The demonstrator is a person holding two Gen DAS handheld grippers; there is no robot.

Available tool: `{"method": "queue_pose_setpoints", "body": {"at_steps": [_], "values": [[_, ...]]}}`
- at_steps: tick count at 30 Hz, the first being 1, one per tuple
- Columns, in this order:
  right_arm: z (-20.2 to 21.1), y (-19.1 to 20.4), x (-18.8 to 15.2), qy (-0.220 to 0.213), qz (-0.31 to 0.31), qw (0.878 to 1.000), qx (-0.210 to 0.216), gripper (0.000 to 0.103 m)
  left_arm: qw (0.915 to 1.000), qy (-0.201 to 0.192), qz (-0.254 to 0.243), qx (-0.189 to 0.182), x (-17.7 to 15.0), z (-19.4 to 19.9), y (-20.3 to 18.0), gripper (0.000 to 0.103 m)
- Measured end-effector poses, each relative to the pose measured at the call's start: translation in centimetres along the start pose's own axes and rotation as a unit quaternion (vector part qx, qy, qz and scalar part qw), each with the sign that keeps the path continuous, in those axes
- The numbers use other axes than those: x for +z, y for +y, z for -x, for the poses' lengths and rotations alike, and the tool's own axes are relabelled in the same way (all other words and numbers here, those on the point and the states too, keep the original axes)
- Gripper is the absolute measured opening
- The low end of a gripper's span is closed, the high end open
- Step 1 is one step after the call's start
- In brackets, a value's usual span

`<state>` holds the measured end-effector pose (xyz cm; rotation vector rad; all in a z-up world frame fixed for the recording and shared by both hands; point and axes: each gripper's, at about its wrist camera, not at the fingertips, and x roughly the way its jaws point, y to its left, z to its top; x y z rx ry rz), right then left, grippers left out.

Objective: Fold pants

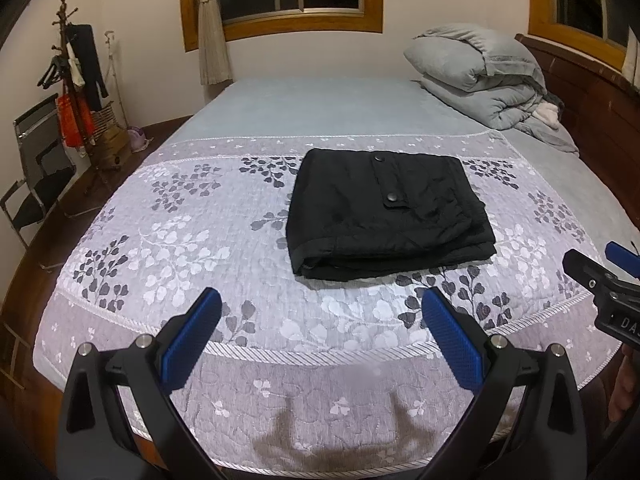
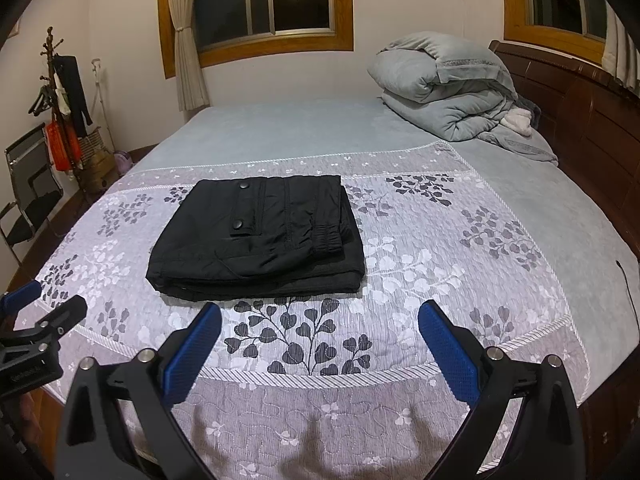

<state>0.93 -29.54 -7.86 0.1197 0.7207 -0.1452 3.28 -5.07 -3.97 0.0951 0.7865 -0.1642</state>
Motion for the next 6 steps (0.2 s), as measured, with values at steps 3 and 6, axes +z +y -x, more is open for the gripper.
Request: {"method": "queue_pose_setpoints", "body": {"at_steps": [3, 6], "values": [[-0.08, -0.05, -0.03, 0.001, -0.002, 1.000, 0.001, 0.099, 0.9999, 0.005, 0.006, -0.008, 0.10, -0.06, 0.07, 0.100], [-0.17, -0.12, -0.15, 0.002, -0.004, 1.000, 0.000, 0.099, 1.0000, 0.001, 0.004, -0.008, 0.14, 0.07, -0.04, 0.100]]}}
